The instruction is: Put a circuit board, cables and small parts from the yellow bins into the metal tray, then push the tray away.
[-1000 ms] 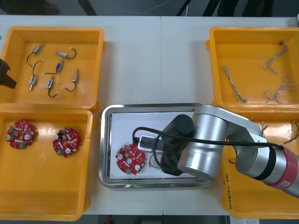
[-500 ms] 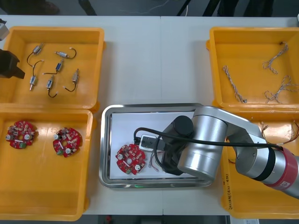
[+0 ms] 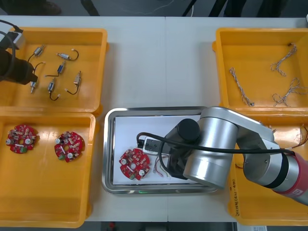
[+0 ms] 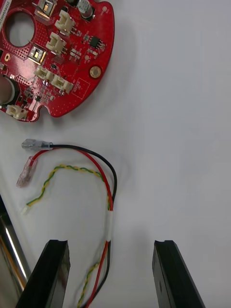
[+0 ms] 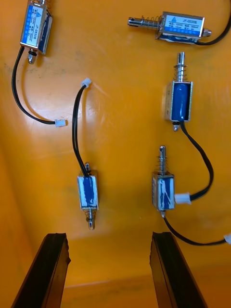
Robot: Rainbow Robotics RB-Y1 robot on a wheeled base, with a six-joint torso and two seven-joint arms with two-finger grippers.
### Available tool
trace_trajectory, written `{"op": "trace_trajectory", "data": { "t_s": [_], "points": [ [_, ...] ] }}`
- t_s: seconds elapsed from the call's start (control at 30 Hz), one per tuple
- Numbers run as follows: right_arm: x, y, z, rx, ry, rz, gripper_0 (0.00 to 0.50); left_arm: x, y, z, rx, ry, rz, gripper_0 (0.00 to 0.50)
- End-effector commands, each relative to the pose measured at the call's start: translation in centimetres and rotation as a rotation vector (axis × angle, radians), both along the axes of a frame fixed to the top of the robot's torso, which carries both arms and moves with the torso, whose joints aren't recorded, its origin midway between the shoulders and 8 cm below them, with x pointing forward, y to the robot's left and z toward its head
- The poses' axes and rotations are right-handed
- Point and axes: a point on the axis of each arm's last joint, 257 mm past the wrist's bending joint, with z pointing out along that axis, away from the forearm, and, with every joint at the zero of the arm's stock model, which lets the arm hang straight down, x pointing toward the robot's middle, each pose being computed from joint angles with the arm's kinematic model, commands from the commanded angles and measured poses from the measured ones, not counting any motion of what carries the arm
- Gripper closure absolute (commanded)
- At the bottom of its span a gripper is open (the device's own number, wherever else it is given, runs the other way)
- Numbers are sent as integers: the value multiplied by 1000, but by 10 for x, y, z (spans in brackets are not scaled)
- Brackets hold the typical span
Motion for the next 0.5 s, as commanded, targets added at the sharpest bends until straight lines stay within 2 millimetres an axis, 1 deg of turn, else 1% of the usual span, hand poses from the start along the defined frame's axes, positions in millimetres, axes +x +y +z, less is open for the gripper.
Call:
{"op": "trace_trajectory", "data": {
  "t_s": [0.03, 0.07, 0.17, 0.2, 0.27, 0.33, 0.4, 0.5],
  "points": [
    [2, 17, 45, 86, -35, -30, 0, 17, 26, 30, 123, -74, -68, 0],
    [3, 15, 54, 91, -33, -47, 0, 18, 30, 28, 131, -76, -73, 0],
    [5, 1, 72, 89, -31, -105, 0, 21, 36, 26, 146, -86, -89, 0],
    [5, -2, 76, 88, -32, -115, 0, 22, 37, 26, 148, -87, -89, 0],
    [8, -10, 92, 100, -56, -147, 0, 24, 39, 23, 143, -94, -85, 0],
    [13, -10, 106, 130, -88, -158, 0, 26, 38, 22, 144, -101, -87, 0],
    [19, -10, 126, 177, -137, -179, 0, 30, 38, 17, 136, -113, -81, 0],
    [30, -14, 147, 237, -173, -221, 0, 37, 38, 12, 127, -135, -75, 0]
  ]
}}
